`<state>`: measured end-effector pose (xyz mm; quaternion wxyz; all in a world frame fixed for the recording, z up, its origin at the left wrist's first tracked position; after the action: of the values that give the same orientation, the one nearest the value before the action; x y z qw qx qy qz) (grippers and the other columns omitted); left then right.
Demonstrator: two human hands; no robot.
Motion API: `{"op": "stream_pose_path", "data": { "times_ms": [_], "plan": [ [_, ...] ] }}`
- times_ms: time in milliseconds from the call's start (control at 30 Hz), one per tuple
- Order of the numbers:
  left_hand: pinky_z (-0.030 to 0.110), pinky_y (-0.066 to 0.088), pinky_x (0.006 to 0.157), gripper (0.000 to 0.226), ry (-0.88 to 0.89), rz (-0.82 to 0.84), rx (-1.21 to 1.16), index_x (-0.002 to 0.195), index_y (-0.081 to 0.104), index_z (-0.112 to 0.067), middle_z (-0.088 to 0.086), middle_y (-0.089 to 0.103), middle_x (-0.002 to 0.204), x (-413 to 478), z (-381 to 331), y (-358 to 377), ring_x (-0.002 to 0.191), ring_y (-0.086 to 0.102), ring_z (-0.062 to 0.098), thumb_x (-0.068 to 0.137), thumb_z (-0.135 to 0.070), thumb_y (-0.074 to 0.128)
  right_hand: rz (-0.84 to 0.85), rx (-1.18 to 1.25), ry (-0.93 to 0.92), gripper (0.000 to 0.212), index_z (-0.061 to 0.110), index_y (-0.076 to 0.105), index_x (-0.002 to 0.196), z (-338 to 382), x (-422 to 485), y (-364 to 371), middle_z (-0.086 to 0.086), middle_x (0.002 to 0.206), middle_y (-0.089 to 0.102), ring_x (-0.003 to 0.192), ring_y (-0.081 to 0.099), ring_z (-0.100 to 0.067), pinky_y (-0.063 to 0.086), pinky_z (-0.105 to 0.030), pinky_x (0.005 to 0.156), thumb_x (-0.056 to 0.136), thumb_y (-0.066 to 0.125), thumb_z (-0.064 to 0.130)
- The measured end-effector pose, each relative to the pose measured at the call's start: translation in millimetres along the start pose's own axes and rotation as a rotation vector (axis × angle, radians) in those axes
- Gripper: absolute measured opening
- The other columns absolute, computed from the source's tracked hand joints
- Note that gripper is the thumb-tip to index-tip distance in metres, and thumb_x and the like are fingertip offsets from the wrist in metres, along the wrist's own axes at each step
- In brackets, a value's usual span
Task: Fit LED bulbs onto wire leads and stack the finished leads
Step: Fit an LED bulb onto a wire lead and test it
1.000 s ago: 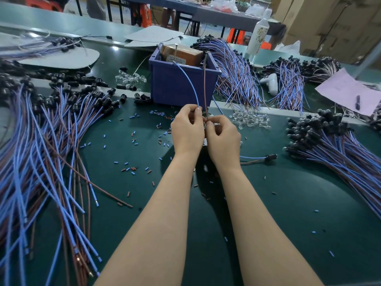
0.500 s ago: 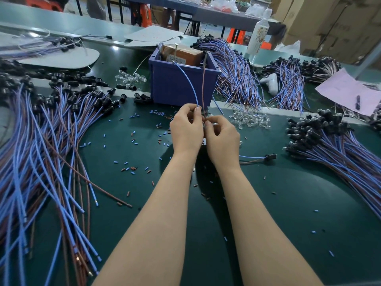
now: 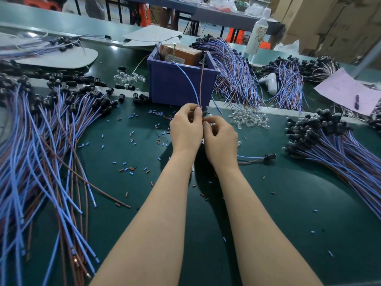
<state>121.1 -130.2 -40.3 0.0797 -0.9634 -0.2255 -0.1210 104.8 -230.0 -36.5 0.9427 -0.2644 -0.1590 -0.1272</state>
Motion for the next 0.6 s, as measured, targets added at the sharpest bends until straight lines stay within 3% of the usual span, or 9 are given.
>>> {"op": "stream_pose_path", "data": {
  "times_ms": [300, 400, 500, 600],
  "plan": [
    [0.018, 0.045, 0.070, 0.011, -0.004, 0.037, -0.051, 0.090, 0.062, -0.011, -0.007, 0.060, 0.074, -0.2, -10.1, -3.1, 0.071, 0.056, 0.009, 0.094, -0.018, 0.055, 0.068, 0.033, -0.001, 0.017, 0.013, 0.067, 0.098, 4.2, -0.4, -1.7, 0.002, 0.077, 0.066, 0.075, 0.059, -0.017, 0.042, -0.023, 0.069, 0.093, 0.051, 0.014],
    [0.022, 0.047, 0.071, 0.010, 0.017, -0.200, -0.142, 0.086, 0.056, -0.015, -0.005, 0.060, 0.075, 0.9, -20.3, -26.3, 0.070, 0.056, 0.011, 0.095, -0.017, 0.053, 0.092, -0.046, -0.061, 0.019, 0.011, 0.068, 0.100, 8.9, 0.0, -5.8, -0.004, 0.091, 0.070, 0.087, 0.062, -0.018, 0.045, -0.029, 0.082, 0.095, 0.052, 0.020],
    [0.031, 0.050, 0.076, 0.009, -0.058, -0.512, -0.280, 0.090, 0.058, -0.010, 0.003, 0.060, 0.083, 4.7, -17.0, -58.5, 0.074, 0.056, 0.016, 0.095, -0.013, 0.051, 0.137, -0.294, -0.033, 0.023, 0.017, 0.067, 0.105, 1.9, 4.6, -12.1, -0.005, 0.108, 0.064, 0.106, 0.055, -0.022, 0.041, -0.036, 0.095, 0.095, 0.051, 0.031],
    [0.017, 0.045, 0.076, 0.023, -0.114, -0.698, -0.374, 0.113, 0.054, 0.005, 0.007, 0.051, 0.104, 10.3, -8.4, -81.4, 0.078, 0.053, 0.009, 0.092, -0.004, 0.050, 0.322, -0.615, 0.140, 0.025, 0.028, 0.063, 0.113, -14.1, 5.3, -19.0, -0.007, 0.125, 0.051, 0.121, 0.041, -0.031, 0.034, -0.040, 0.099, 0.092, 0.052, 0.038]
  ]
}}
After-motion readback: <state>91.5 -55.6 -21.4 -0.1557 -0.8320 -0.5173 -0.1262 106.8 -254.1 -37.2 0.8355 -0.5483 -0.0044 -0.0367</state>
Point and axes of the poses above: each hand's wrist, its own x-axis towards the middle knuckle, its own y-axis out of the palm, z = x × y, the point moved 5 cm from there along x, towards the middle knuckle
